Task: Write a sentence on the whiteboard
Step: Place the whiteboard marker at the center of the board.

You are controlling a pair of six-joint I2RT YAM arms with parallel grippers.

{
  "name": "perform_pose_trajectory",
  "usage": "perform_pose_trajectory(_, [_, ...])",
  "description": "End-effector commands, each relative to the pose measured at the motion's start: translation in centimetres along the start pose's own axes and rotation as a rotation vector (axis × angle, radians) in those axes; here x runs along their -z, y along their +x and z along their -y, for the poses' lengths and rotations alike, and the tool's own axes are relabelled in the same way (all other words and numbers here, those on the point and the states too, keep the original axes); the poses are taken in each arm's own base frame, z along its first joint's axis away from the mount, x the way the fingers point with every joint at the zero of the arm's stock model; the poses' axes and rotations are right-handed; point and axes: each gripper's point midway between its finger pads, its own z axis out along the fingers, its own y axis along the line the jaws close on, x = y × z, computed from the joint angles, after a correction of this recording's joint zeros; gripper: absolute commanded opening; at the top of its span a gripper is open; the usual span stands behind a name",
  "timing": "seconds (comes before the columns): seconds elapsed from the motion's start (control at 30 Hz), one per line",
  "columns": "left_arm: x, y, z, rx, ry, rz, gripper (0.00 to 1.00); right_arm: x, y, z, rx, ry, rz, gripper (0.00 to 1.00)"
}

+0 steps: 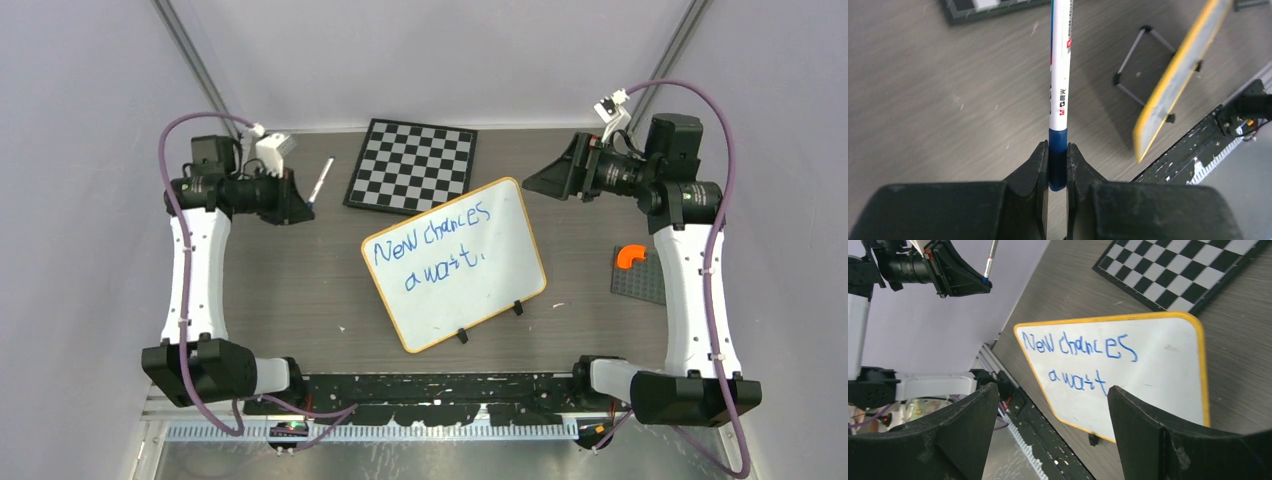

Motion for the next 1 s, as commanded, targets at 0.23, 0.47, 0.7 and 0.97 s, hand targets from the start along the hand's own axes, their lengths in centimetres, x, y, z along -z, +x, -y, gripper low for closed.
perform_pose_trajectory(0.23, [-0.7, 12.2, -8.8, 0.065, -0.183, -0.206, 0.0, 2.5, 3.1, 6.3, 0.008, 0.201, -0.025, 0.85])
perform_pose_trajectory(0.47, [-2.7, 17.9, -10.7, 0.087, -0.219, -0.323, 0.0, 2.6, 4.4, 7.8, -0.007, 0.241, -0.042, 0.85])
perform_pose_trajectory(0.7, [-4.4, 21.4, -12.0, 0.089, -0.229, -0.407, 0.03, 2.5, 5.1, 8.4, -0.028, 0.251, -0.054, 0.85])
perform_pose_trajectory(0.97, [-6.5, 23.4, -12.2, 0.024, -0.257, -0.511, 0.12, 2.5, 5.6, 8.5, -0.03, 0.254, -0.059, 0.85])
